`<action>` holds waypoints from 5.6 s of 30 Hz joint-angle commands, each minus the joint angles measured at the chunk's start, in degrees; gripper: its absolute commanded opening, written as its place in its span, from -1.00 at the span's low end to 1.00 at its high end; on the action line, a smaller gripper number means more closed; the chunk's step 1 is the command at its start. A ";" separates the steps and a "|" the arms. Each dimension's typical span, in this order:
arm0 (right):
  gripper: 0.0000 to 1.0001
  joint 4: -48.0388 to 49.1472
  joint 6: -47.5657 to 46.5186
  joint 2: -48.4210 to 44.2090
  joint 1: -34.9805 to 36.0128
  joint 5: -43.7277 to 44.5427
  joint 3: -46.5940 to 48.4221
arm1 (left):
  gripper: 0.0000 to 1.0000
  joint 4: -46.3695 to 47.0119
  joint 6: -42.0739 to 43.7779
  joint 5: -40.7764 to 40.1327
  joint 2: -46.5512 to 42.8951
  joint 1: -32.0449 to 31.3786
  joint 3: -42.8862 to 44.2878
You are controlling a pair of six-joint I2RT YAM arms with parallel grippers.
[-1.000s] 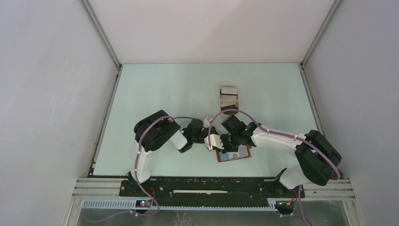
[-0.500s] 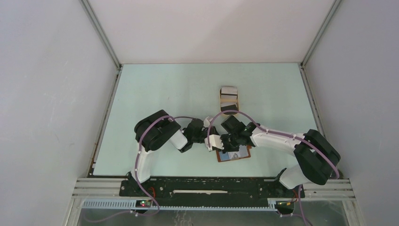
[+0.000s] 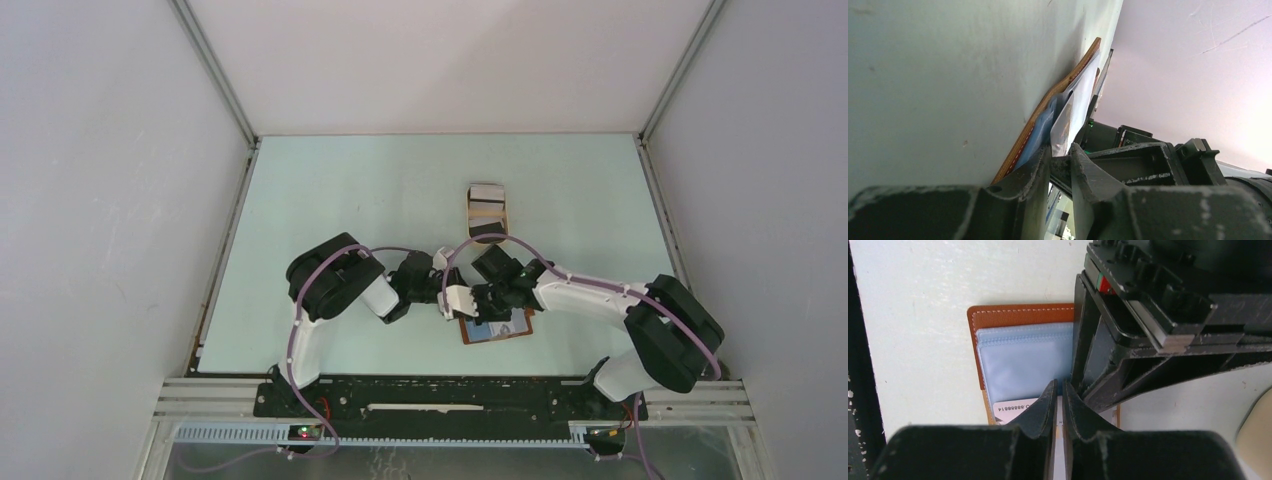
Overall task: Put the credit cards into the card holder
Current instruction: Insert the credit card into the card holder, then pick up the credit card from the storage box.
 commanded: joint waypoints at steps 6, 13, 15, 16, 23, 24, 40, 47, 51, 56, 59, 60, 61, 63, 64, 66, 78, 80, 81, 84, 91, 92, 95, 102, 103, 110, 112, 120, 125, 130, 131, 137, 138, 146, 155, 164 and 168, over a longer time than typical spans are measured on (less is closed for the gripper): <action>-0.71 -0.63 -1.14 -2.41 -3.54 2.88 -1.69 | -0.41 -8.14 2.24 -1.77 2.97 0.12 -0.90; -0.71 -0.64 -1.38 -2.99 -6.19 3.45 -2.57 | -0.40 -8.14 2.24 -1.73 3.08 0.12 -0.81; -0.71 -0.63 -1.40 -3.19 -6.92 3.57 -2.84 | -0.39 -8.14 2.24 -1.71 3.06 0.08 -0.77; -0.71 -0.68 -1.40 -3.21 -7.23 3.57 -2.93 | -0.39 -8.14 2.26 -1.77 3.08 0.12 -0.69; -0.71 -0.67 -0.88 -3.86 -9.22 4.18 -3.09 | -0.37 -8.57 2.59 -1.95 2.74 0.19 -0.68; -0.71 -0.73 -0.83 -3.97 -9.45 4.18 -3.04 | -0.37 -8.91 2.82 -2.03 2.69 0.15 -0.57; -0.58 -5.57 4.03 -10.28 -16.53 -8.25 -0.49 | -0.36 -11.03 5.68 -2.89 -1.74 0.60 0.47; -0.51 -10.25 7.39 -14.59 -22.67 -16.73 2.82 | -0.34 -11.12 8.86 -5.06 -8.33 0.82 0.05; -0.43 -12.12 8.52 -18.66 -25.61 -18.41 3.96 | -0.32 -11.21 12.24 -6.75 -14.05 0.90 -0.93; -0.13 -13.52 11.45 -24.72 -29.23 -19.97 7.23 | -0.28 -14.46 19.96 -9.69 -23.88 0.89 -2.27; 0.28 -12.64 15.68 -27.67 -32.61 -21.57 9.39 | -0.26 -20.88 27.87 -13.33 -31.84 0.90 -2.78; 0.50 -12.00 17.75 -28.14 -33.95 -22.67 9.99 | -0.25 -23.73 31.25 -14.93 -34.83 0.89 -2.78; 0.69 -11.21 19.94 -28.37 -35.34 -23.88 10.51 | -0.24 -26.26 34.73 -16.53 -37.73 0.91 -2.75; 0.87 -11.65 20.84 -27.49 -37.40 -28.60 12.34 | -0.22 -30.18 40.79 -19.66 -43.43 0.91 -2.84; 0.91 -13.03 19.52 -26.44 -37.93 -31.42 13.89 | -0.20 -32.13 43.53 -21.40 -46.07 0.92 -2.84; 0.94 -18.12 14.56 -23.88 -38.43 -36.57 17.85 | -0.12 -34.89 49.80 -24.30 -51.79 0.86 -3.11; 0.99 -15.82 -0.21 -1.03 -37.65 -30.53 36.36 | 1.00 -26.53 71.18 -44.31 -64.84 2.89 -5.77; 0.99 -16.83 -4.75 3.66 -36.93 -28.52 39.73 | 1.00 -25.62 73.16 -44.13 -61.89 3.29 -3.80; 0.99 -17.37 -6.83 5.85 -36.46 -27.13 41.34 | 1.00 -25.42 74.54 -44.13 -60.03 3.35 -2.66; 0.99 -20.17 -11.80 12.94 -35.26 -22.58 46.67 | 1.00 -21.69 77.83 -45.01 -53.95 3.57 -0.38; 0.89 -24.38 -12.17 26.59 -33.96 -18.55 58.25 | 1.00 -9.69 77.66 -39.49 -40.45 6.64 1.16; 0.89 -23.16 -11.68 27.87 -33.41 -16.73 58.60 | 1.00 -9.57 76.68 -38.04 -39.16 6.97 1.01; 0.81 -19.40 -8.96 32.61 -31.85 -10.99 60.43 | 1.00 -6.87 74.43 -35.49 -36.32 7.95 -0.67; 0.75 -15.40 -6.92 39.13 -28.33 -3.60 65.64 | 0.98 -3.69 70.79 -30.72 -31.38 11.02 -0.81; 0.75 -14.87 -6.96 39.63 -27.85 -2.81 65.82 | 0.97 -3.66 70.43 -29.89 -30.97 11.29 -0.62; 0.75 -11.11 -5.99 42.07 -26.27 2.36 66.19 | 0.98 -3.13 70.19 -29.31 -29.11 11.76 -0.25; 0.75 -10.47 -6.03 42.14 -26.22 2.95 65.97 | 0.97 -3.04 70.07 -29.11 -28.78 11.88 -0.05; 0.68 -8.23 -6.67 42.95 -25.74 4.92 64.46 | 0.97 -2.69 69.66 -28.67 -27.94 12.42 -0.05; 0.68 -7.74 -6.75 43.16 -25.35 5.26 63.60 | 0.97 -2.38 69.41 -28.17 -27.58 12.68 -0.06; 0.72 -6.50 -7.01 43.21 -25.08 6.41 62.73 | 0.97 -2.16 69.08 -27.66 -27.35 12.97 -0.05; 0.72 -6.32 -6.90 43.25 -25.08 6.54 62.69 | 0.98 -2.09 69.04 -27.61 -27.23 12.99 -0.03; 0.69 -5.73 -6.16 42.93 -25.32 7.08 62.84 | 0.97 -1.94 68.77 -27.28 -27.08 13.14 -0.02; 0.67 -5.73 -6.02 42.78 -25.39 7.08 62.84 | 0.98 -1.90 68.72 -27.22 -27.08 13.21 -0.07; 0.54 -6.37 -5.05 40.83 -26.04 6.11 62.95 | 0.98 -1.79 68.50 -26.70 -26.86 13.39 -0.02; 0.46 -7.10 -4.73 38.96 -26.09 5.42 62.32 | 0.97 -1.55 68.16 -26.25 -26.81 13.67 -0.03; 0.35 -7.26 -4.15 37.64 -26.78 5.07 62.13 | 0.97 -1.37 67.89 -25.77 -26.73 13.83 -0.05; 0.32 -7.47 -4.04 37.25 -27.01 4.74 62.04 | 0.98 -1.37 67.76 -25.48 -26.60 13.92 -0.04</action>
